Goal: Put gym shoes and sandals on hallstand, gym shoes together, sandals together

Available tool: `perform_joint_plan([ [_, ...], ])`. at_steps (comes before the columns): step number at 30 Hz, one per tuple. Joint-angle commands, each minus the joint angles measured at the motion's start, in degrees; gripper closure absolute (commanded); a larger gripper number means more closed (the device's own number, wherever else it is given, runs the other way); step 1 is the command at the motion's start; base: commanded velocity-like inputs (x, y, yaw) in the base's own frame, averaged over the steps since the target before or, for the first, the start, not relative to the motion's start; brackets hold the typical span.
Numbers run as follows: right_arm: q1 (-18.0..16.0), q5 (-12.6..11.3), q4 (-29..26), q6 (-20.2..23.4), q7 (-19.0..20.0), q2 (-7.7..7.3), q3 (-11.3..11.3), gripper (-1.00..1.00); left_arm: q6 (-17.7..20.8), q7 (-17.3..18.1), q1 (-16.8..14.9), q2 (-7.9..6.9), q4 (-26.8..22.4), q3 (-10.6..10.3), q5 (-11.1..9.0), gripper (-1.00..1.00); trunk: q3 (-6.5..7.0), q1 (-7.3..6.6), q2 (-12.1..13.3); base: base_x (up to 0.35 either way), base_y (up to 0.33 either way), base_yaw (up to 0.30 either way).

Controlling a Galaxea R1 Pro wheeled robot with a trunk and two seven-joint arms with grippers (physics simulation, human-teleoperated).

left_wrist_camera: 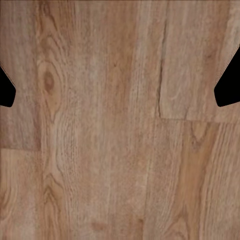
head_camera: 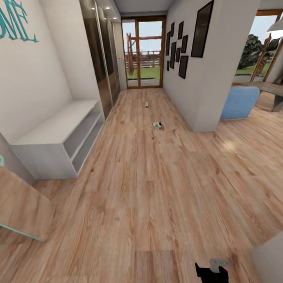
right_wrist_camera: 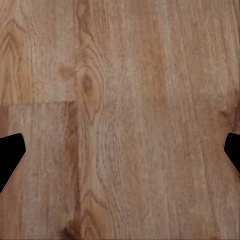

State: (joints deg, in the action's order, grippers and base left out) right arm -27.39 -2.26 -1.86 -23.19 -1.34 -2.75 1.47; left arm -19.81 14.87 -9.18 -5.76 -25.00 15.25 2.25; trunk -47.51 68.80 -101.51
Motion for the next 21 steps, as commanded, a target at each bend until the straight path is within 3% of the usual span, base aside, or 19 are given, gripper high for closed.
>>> perform_joint_plan([
  [1,-0.1,-0.2,0.1,-0.2,0.1,-0.02,0.1,-1.0,-0.1,0.5,0.0,0.05,0.1,0.5,0.2,-1.0,-0.04,0.03,0.0,0.336,0.0,-0.001],
  [21,0.0,-0.1,0.1,-0.3,0.3,-0.41,-0.1,-1.0,-0.1,0.5,0.0,0.05,0.1,0.5,0.3,-1.0,-0.04,0.03,0.0,0.336,0.0,0.0],
])
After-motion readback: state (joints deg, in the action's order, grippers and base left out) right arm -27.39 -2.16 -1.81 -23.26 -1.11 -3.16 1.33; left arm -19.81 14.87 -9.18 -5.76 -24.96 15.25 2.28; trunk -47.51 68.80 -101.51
